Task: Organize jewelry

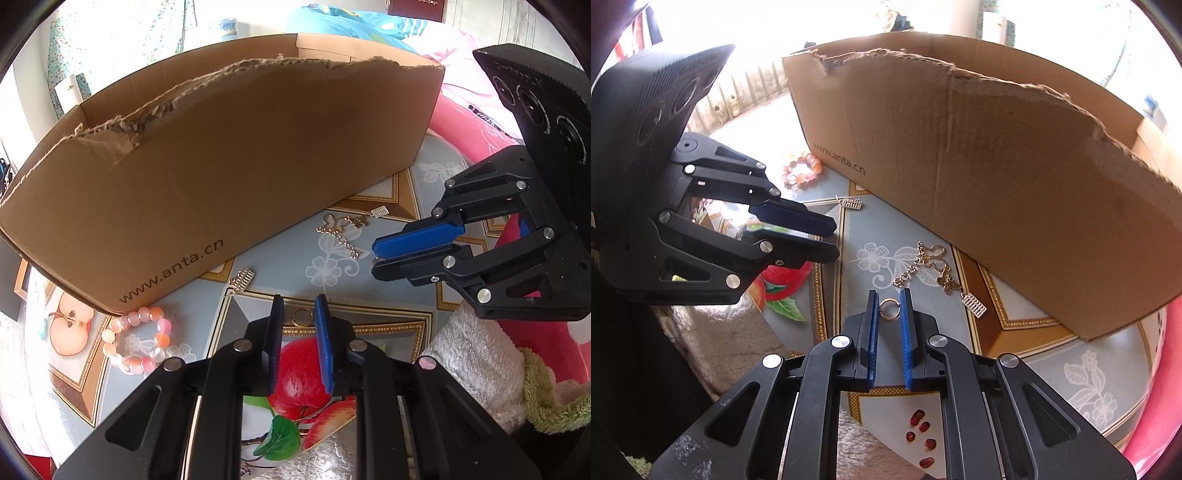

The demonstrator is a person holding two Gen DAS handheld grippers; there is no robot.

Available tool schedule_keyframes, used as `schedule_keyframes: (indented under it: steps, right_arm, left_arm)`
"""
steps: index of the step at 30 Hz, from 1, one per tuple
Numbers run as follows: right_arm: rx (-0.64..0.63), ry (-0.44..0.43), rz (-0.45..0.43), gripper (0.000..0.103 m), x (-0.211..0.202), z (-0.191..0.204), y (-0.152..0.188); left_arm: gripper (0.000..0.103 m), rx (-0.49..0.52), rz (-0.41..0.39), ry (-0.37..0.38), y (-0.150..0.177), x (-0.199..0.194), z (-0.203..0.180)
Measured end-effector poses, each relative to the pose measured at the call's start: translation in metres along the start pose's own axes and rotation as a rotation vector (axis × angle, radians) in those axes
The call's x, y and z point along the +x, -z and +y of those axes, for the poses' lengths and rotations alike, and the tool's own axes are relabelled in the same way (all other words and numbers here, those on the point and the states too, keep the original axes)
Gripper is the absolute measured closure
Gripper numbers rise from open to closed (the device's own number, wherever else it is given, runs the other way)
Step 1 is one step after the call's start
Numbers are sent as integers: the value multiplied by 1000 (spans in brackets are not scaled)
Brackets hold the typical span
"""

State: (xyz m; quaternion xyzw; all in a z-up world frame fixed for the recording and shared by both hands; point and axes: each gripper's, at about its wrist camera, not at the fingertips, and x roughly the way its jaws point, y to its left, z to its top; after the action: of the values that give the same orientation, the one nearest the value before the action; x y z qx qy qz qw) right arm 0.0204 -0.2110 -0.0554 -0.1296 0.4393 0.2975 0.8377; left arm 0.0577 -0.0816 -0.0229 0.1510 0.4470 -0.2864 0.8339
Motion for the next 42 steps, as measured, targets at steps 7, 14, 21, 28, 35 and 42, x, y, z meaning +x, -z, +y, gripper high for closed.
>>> schedule_keyframes:
  steps: [7,14,21,28,35,42]
  right_arm:
    - [176,12,-49,94,-12,-17,14]
    - [297,38,-104,94,-26,-17,24]
    - [343,40,-133,94,-34,-20,27]
    - [381,35,-152,94,-50,-19,39]
    - [384,33,-153,94,-60,-24,41]
    - [389,32,-155,94,-59,-23,41]
  left_arm:
    - [91,7,-5,-19,2,-1,-1]
    - [91,-6,7,-26,2,-3,3]
    - [91,-52,14,-35,2,-11,8]
    - [91,-82,28,-42,4,-11,10]
    - [87,-89,37,-48,4,-13,9]
    - [84,-82,47,-70,4,-9,5]
